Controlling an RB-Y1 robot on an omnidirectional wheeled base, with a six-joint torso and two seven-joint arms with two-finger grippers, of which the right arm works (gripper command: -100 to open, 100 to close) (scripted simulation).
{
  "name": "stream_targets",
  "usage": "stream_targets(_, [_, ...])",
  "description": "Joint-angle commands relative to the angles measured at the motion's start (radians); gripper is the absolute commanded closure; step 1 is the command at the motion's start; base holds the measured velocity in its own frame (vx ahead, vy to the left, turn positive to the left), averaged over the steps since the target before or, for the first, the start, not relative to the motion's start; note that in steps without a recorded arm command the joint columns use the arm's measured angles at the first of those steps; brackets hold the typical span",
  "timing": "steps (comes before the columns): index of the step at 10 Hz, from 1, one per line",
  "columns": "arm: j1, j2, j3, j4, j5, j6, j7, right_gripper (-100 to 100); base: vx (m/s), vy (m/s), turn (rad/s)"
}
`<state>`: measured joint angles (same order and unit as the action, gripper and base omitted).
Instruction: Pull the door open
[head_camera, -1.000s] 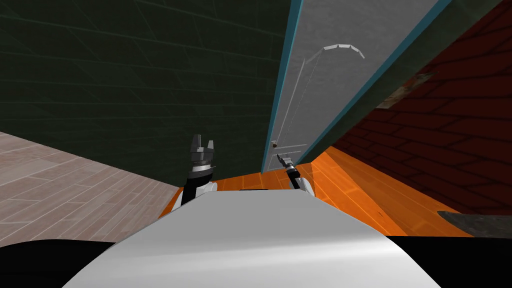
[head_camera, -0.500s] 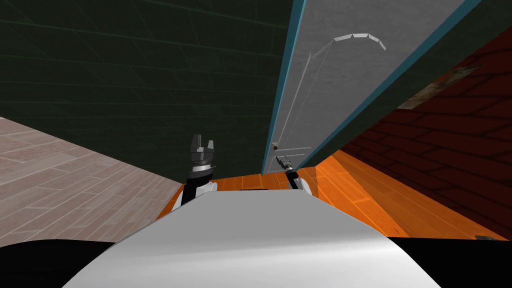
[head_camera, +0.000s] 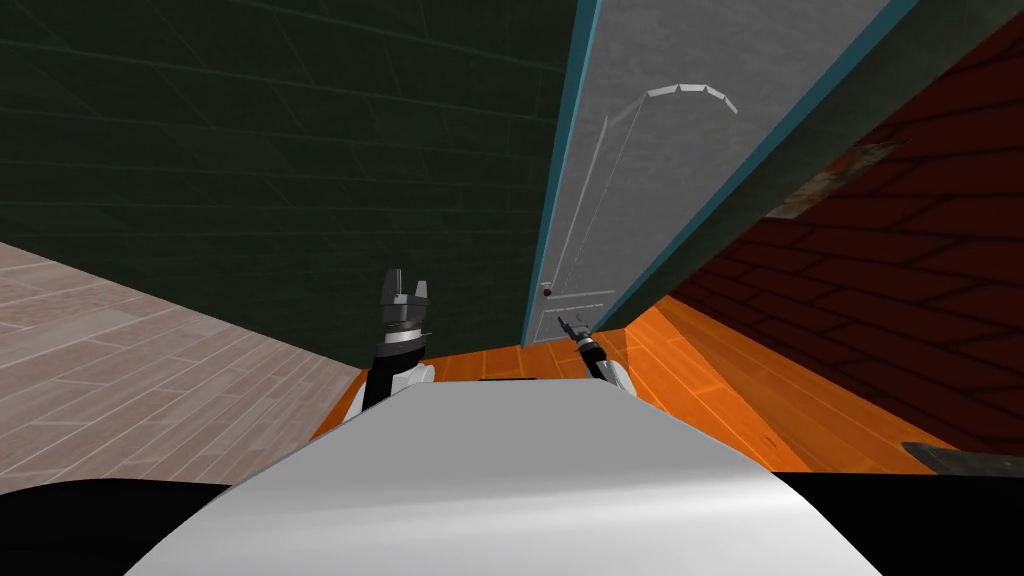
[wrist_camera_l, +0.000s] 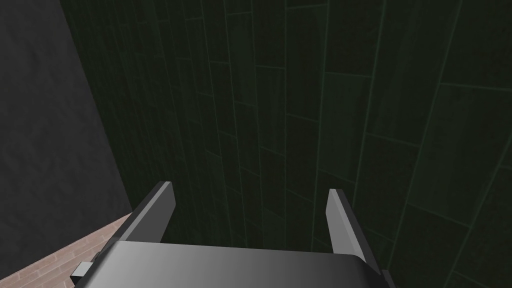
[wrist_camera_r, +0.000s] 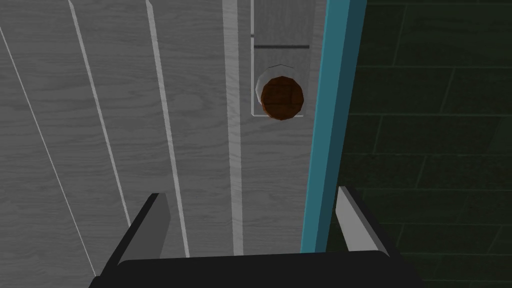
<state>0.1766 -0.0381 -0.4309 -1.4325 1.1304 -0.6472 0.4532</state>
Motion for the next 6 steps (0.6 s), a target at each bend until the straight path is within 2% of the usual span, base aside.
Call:
stream_targets(1, [0.013, -0.028, -0.009, 0.018, -0.016, -0.008, 0.006, -100, -0.074, 0.024, -0.104])
stream_targets(4, [0.042, -0.076, -0.028, 0.064, -0.061, -0.023, 0.015, -100, -0.074, 0.026, -0.105])
stream_targets(6, [0.047, -0.084, -0.032, 0.077, -0.075, -0.028, 0.018, -100, -0.013, 0.035, -0.037])
